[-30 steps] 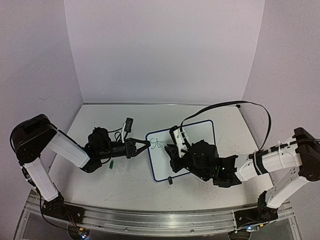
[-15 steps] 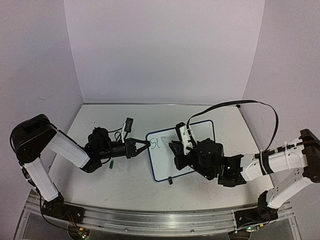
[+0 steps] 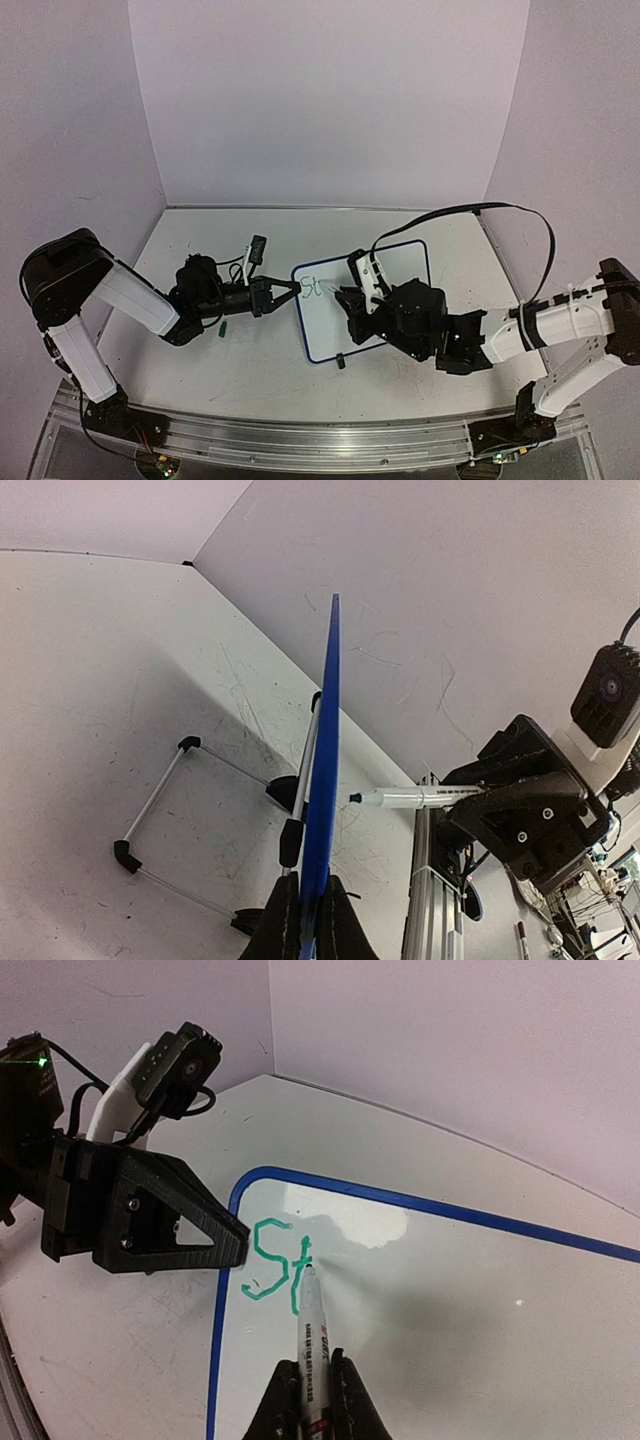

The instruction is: Write a sentence on the whiteboard

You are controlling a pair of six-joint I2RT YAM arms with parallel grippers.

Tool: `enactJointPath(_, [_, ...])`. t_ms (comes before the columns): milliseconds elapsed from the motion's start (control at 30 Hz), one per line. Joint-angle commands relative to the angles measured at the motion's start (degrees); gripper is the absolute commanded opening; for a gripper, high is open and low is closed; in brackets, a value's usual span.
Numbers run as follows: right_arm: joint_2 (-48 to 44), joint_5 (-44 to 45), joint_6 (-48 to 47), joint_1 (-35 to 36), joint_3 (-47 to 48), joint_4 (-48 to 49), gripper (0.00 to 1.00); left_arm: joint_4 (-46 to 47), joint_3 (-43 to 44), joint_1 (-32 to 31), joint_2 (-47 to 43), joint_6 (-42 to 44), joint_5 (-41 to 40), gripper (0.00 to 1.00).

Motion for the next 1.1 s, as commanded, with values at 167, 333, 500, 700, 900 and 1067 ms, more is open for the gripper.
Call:
enactJointPath(167, [1.95, 0.93, 0.66, -0.15, 0.40, -0.64, 0.00, 0.52, -0.43, -0.38, -1.88, -2.06, 2.58, 0.00])
enactJointPath(333, [2.40, 2.28, 1.21, -0.16, 0.63, -1.23, 0.00, 0.50, -0.54, -0.37, -1.92, -2.03, 2.54, 0.00])
enactJointPath(500, [2.21, 4.53, 2.27, -0.15, 0.56, -2.48, 0.00, 0.48, -0.58, -0.35, -2.08, -2.04, 2.51, 0.00])
enactJointPath(700, [1.24, 7.15, 3.09, -0.17, 0.00, -2.86, 0.00, 0.48, -0.61, -0.37, -2.01, -2.03, 2.55, 0.00])
enactJointPath(900, [1.54, 8.11, 3.27, -0.18, 0.36, -2.85, 0.00, 0.48, -0.44, -0.33, -2.00, -2.06, 2.66, 0.00])
enactJointPath(1067, [1.83, 8.26, 2.83, -0.24, 0.65, -1.56, 0.00, 0.49, -0.52, -0.37, -2.01, -2.08, 2.69, 0.00])
